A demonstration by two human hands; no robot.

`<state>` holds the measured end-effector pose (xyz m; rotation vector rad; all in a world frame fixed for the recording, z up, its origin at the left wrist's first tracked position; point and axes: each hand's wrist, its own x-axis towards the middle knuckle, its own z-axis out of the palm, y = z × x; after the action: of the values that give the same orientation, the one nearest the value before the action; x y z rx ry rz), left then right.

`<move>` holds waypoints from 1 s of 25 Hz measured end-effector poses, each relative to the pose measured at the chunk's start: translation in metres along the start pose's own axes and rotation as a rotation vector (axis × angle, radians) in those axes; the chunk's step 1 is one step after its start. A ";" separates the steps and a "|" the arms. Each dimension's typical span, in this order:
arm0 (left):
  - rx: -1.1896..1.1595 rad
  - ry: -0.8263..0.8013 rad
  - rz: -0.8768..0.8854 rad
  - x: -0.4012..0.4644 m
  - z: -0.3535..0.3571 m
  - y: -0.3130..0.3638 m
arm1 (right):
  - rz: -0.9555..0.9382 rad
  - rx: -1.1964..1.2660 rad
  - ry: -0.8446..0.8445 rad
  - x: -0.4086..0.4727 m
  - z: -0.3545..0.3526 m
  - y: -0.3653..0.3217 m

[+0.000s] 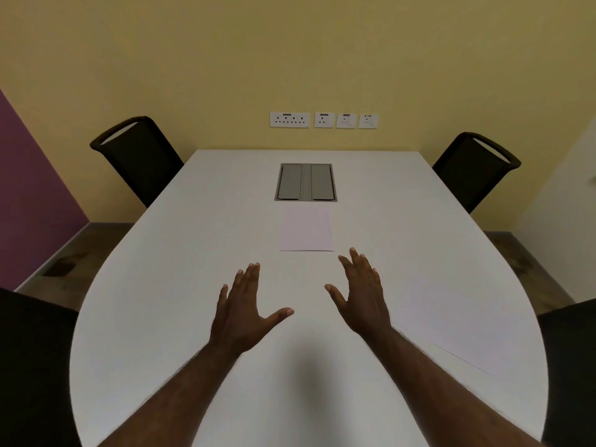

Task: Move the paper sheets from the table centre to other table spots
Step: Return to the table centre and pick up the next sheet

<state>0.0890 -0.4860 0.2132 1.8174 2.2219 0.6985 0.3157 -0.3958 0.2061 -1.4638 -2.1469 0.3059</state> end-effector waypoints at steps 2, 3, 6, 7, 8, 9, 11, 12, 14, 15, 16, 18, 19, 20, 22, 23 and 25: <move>-0.006 0.004 0.005 0.026 0.006 -0.006 | 0.020 -0.006 -0.005 0.018 0.012 0.011; -0.007 0.005 0.007 0.039 0.009 -0.009 | 0.030 -0.008 -0.010 0.028 0.017 0.017; -0.011 0.012 -0.005 0.081 0.021 -0.016 | 0.037 -0.013 -0.024 0.064 0.035 0.037; -0.008 0.005 -0.007 0.096 0.027 -0.019 | 0.043 -0.009 -0.032 0.078 0.043 0.045; -0.009 0.003 -0.009 0.110 0.033 -0.022 | 0.049 -0.006 -0.041 0.090 0.050 0.051; -0.013 0.002 -0.014 0.123 0.039 -0.026 | 0.053 -0.005 -0.051 0.102 0.057 0.057; -0.012 -0.023 -0.019 0.147 0.052 -0.033 | 0.072 -0.002 -0.069 0.123 0.073 0.070; -0.008 -0.039 -0.019 0.160 0.061 -0.037 | 0.082 0.000 -0.079 0.134 0.082 0.076; -0.005 -0.057 -0.021 0.181 0.075 -0.045 | 0.090 0.002 -0.091 0.153 0.098 0.087; -0.004 -0.065 -0.022 0.193 0.082 -0.049 | 0.094 0.003 -0.096 0.162 0.106 0.092; -0.003 -0.072 -0.021 0.204 0.089 -0.052 | 0.101 0.003 -0.100 0.170 0.113 0.098; -0.001 -0.093 -0.018 0.228 0.104 -0.058 | 0.128 -0.004 -0.108 0.184 0.130 0.110; 0.000 -0.108 -0.013 0.238 0.110 -0.061 | 0.143 -0.004 -0.110 0.190 0.138 0.115; 0.003 -0.124 -0.006 0.248 0.118 -0.064 | 0.165 0.002 -0.110 0.196 0.146 0.120; 0.013 -0.145 0.010 0.269 0.134 -0.070 | 0.214 0.030 -0.109 0.210 0.166 0.127; 0.020 -0.151 0.014 0.279 0.142 -0.073 | 0.232 0.043 -0.113 0.217 0.175 0.129; 0.031 -0.165 0.017 0.301 0.158 -0.081 | 0.242 0.057 -0.118 0.232 0.193 0.135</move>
<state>0.0160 -0.1701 0.0828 1.8389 2.1246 0.4991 0.2549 -0.1111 0.0496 -1.7126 -2.0323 0.5487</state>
